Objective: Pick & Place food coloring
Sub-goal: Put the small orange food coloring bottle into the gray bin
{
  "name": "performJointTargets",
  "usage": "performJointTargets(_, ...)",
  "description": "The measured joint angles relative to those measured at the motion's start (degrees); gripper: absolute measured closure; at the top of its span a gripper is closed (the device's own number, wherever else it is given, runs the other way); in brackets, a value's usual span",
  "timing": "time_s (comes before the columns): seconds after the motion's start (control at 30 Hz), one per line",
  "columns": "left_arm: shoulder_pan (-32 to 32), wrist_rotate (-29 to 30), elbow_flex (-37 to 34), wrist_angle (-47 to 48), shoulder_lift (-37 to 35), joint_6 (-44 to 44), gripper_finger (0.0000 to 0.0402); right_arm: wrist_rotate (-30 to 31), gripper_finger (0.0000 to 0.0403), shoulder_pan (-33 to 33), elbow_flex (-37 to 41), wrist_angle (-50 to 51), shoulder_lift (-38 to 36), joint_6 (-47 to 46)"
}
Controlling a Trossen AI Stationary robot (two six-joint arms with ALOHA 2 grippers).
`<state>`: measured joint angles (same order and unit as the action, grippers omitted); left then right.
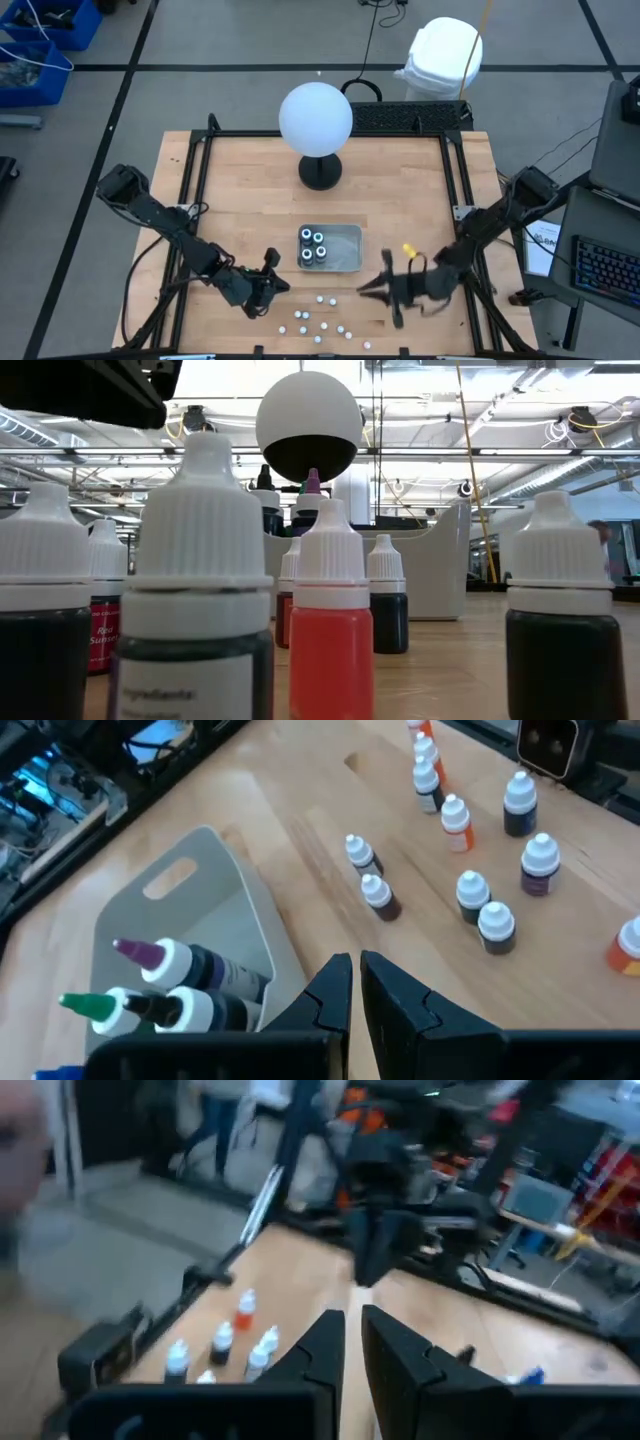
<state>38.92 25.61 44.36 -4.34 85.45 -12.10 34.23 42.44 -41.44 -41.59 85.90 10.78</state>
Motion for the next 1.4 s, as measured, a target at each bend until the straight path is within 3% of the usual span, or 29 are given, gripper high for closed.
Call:
performJointTargets(0.1, 0.0, -0.03, 0.0, -0.1, 0.0, 0.73, 0.0366, 0.07, 0.0366, 1.18, -7.36, 8.63, 2.4, 0.23)
performJointTargets(0.27, -0.11, -0.05, 0.0, 0.51, 0.0, 1.96, 0.0366, 0.23, 0.0354, 3.13, -22.44, 30.49, 7.54, -13.84)
performJointTargets(0.37, -0.09, -0.37, 0.0, 0.85, 0.0, 2.41, 0.0366, 4.83, 0.0354, 5.28, -29.59, 42.89, 13.13, -17.92)
performJointTargets(0.43, 0.22, -0.49, 0.0, 1.15, 0.0, 2.4, 0.0366, 6.76, 0.0353, 6.45, -33.07, 46.88, 15.44, -21.62)
performJointTargets(0.5, 0.23, -0.49, 0.0, 1.25, 0.0, 2.54, 0.0366, 4.72, 0.0353, 7.86, -35.66, 49.33, 16.56, -23.6)
performJointTargets(0.63, 0.24, -0.96, 0.0, 1.27, 0.0, 2.19, 0.0366, -1.29, 0.0353, 12.11, -37.01, 52.67, 19.04, -23.64)
performJointTargets(0.87, -0.57, -1.09, 0.0, 1.2, 0.0, 1.91, 0.0366, -0.03, 0.0346, 14.54, -36.35, 51.9, 20.52, -30.79)
performJointTargets(1.4, -2.16, -1.33, 0.0, 1.16, 0.0, 3.94, 0.0366, -2.52, 0.02, 13.85, -35.92, 49.99, 26.67, -32.6)
